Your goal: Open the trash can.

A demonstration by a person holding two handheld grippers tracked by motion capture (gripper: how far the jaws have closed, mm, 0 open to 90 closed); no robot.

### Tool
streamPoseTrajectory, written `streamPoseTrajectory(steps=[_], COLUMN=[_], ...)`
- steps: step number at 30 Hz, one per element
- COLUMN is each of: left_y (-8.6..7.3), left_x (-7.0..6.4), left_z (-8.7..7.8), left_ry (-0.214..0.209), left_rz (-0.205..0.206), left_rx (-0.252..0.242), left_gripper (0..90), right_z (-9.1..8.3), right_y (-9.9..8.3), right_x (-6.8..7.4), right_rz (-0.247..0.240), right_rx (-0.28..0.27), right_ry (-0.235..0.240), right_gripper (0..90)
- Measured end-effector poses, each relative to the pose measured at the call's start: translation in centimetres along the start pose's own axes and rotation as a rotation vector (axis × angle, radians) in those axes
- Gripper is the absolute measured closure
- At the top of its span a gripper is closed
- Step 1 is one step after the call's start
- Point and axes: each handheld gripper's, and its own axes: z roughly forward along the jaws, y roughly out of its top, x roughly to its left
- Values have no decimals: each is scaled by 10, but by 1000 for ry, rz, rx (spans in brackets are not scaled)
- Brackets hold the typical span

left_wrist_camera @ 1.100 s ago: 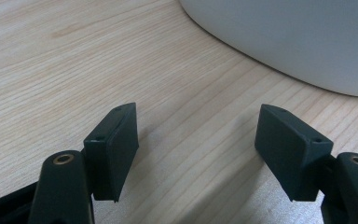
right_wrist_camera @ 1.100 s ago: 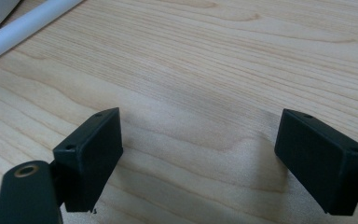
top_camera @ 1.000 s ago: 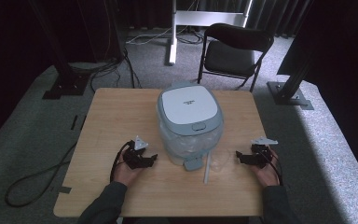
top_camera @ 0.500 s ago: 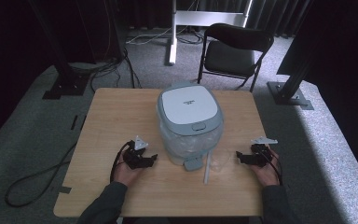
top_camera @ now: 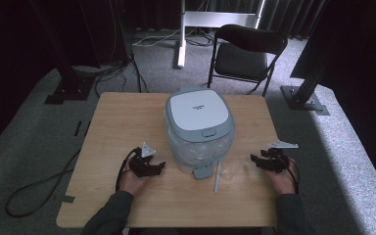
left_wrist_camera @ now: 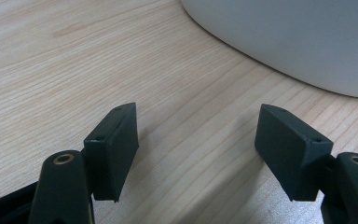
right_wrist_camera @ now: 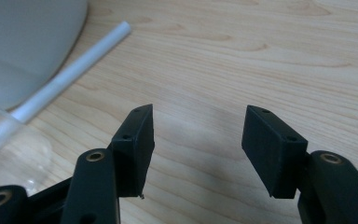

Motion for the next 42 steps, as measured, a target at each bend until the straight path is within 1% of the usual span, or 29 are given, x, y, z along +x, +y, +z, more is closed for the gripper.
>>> streamPoseTrajectory(steps=[2, 5, 6, 8, 13, 17, 19, 23, 30, 34, 36, 42], left_y=[0, 0, 0, 0, 0, 0, 0, 0, 0, 0, 0, 0], left_x=[0, 0, 0, 0, 0, 0, 0, 0, 0, 0, 0, 0], left_z=[0, 0, 0, 0, 0, 0, 0, 0, 0, 0, 0, 0], left_ry=[0, 0, 0, -1, -1, -1, 0, -1, -1, 0, 0, 0], left_rz=[0, -1, -1, 0, 0, -1, -1, -1, -1, -1, -1, -1], left_rx=[0, -1, -1, -1, 0, -1, -1, -1, -1, -1, -1, -1], left_gripper=[303, 303, 303, 303, 303, 303, 302, 303, 303, 302, 303, 302], right_z=[-2, -5, -6, -8, -16, -23, -27, -34, -41, -45, -48, -52], right_y=[2, 6, 7, 9, 13, 20, 25, 33, 45, 50, 52, 58], right_x=[2, 5, 6, 9, 15, 20, 22, 26, 31, 32, 34, 39], right_rz=[8, 4, 4, 0, -15, -20, -22, -28, -50, -49, -61, -73], right_rx=[-6, -21, -27, -36, -59, -76, -85, -106, -124, -136, -139, -152], right_ry=[10, 21, 22, 34, 29, 17, 28, 30, 25, 39, 42, 46], right_gripper=[437, 462, 488, 509, 536, 530, 530, 531, 507, 497, 487, 458])
